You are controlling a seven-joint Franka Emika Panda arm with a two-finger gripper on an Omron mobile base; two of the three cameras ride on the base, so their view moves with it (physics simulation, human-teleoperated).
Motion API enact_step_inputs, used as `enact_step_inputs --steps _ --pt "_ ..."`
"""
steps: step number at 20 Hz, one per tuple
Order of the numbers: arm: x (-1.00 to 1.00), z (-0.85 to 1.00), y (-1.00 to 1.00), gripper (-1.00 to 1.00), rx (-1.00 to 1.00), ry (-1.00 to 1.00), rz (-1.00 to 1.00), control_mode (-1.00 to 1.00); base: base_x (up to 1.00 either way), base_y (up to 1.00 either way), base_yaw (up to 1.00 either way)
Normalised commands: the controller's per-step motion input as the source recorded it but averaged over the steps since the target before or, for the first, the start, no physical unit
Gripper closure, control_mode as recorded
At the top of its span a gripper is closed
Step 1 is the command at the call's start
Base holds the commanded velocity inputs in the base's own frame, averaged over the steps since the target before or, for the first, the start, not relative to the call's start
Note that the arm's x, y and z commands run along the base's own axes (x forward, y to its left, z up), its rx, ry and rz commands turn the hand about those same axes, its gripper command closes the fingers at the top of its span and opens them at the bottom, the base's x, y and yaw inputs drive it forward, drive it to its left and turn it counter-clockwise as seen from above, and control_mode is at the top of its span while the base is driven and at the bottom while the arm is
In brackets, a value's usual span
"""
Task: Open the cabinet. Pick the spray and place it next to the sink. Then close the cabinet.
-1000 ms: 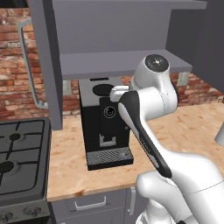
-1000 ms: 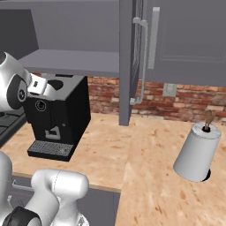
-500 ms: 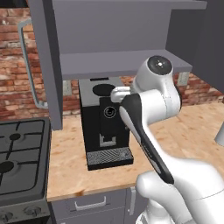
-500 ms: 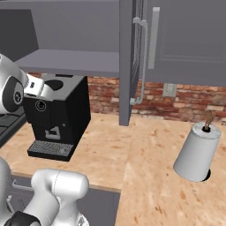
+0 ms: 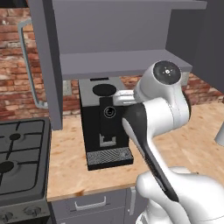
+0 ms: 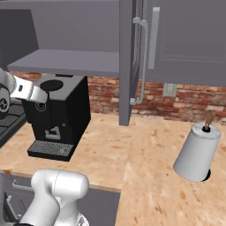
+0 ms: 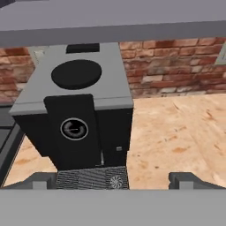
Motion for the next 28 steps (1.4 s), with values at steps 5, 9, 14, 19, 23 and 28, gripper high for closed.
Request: enact_step_inputs --steps 5,9,14,19,23,28 --pt "-0.72 0.31 0.16 -1.0 -0.07 -0.27 0.0 -1.0 0.0 0.0 0.0" --pt "-0.56 0.14 0.0 -1.0 0.0 -0.21 0.01 -1.0 0.0 0.0 0.0" --pt "-0.46 0.18 0.0 -1.0 0.0 -0.07 0.05 -1.0 0.0 0.0 0.0" --pt "-0.29 0.41 0.0 -1.0 0.0 -0.01 0.02 -1.0 0.0 0.0 0.0" --pt "-0.33 0.42 0.04 -1.0 0.0 -0.04 0.0 -1.0 0.0 0.0 0.0" --pt "-0.38 0.26 0.06 -1.0 -0.01 -0.11 0.0 -1.0 0.0 0.0 0.0"
